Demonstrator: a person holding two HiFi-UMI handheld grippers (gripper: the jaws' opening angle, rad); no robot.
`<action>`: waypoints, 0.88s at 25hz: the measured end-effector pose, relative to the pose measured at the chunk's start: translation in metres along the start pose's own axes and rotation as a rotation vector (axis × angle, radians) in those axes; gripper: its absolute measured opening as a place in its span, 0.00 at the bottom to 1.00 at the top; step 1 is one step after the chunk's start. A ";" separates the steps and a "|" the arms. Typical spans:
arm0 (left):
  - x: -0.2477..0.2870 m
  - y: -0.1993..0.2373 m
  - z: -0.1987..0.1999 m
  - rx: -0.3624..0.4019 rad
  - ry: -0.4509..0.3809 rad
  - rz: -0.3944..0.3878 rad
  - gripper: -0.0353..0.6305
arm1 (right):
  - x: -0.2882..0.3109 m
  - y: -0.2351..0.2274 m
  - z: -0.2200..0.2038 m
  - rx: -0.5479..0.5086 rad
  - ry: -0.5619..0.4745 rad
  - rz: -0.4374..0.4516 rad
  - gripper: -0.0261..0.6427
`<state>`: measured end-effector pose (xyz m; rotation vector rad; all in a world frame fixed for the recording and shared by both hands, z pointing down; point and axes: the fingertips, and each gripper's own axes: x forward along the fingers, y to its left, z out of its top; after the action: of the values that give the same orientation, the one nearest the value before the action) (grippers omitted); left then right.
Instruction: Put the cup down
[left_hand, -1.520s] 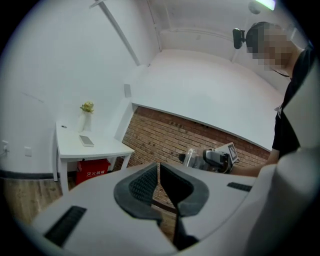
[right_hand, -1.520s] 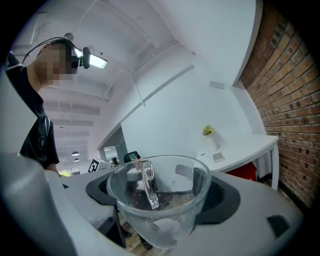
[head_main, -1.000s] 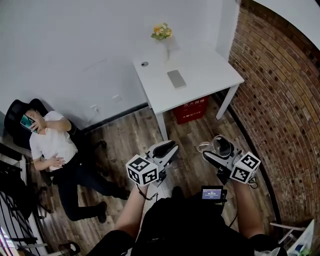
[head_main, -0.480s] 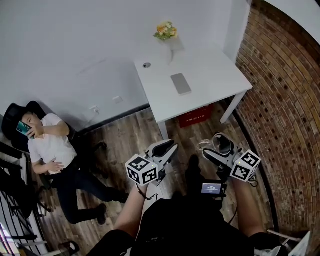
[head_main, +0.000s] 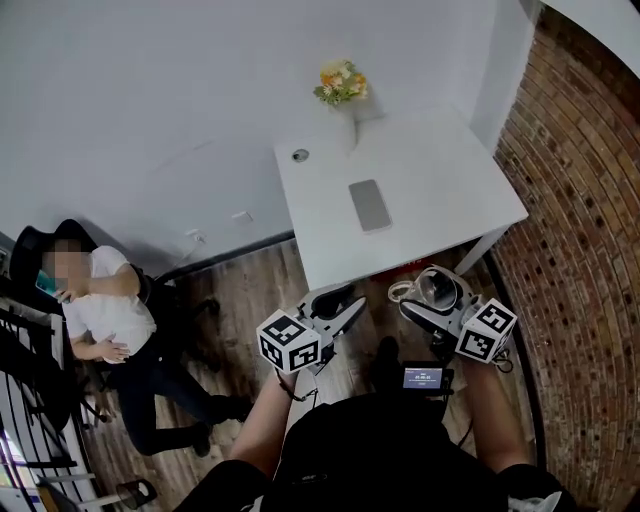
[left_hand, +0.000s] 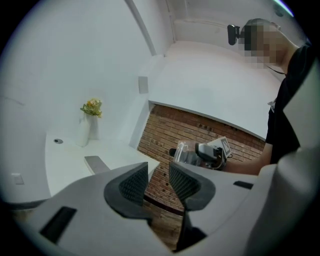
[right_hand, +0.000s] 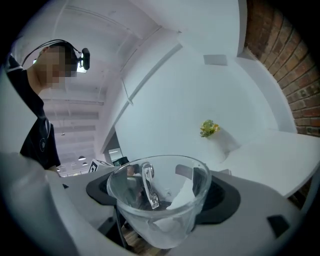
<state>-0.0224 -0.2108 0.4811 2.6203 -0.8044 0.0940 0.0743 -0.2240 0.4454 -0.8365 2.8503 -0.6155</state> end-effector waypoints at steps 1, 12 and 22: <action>0.010 0.008 0.005 0.001 0.004 0.006 0.24 | 0.005 -0.011 0.006 0.000 0.003 0.006 0.70; 0.099 0.076 0.069 0.029 -0.032 0.064 0.24 | 0.054 -0.104 0.060 -0.011 0.021 0.089 0.70; 0.115 0.105 0.072 0.011 -0.014 0.089 0.24 | 0.081 -0.132 0.059 -0.003 0.056 0.121 0.70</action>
<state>0.0115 -0.3786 0.4726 2.5982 -0.9275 0.1052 0.0840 -0.3894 0.4470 -0.6510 2.9260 -0.6288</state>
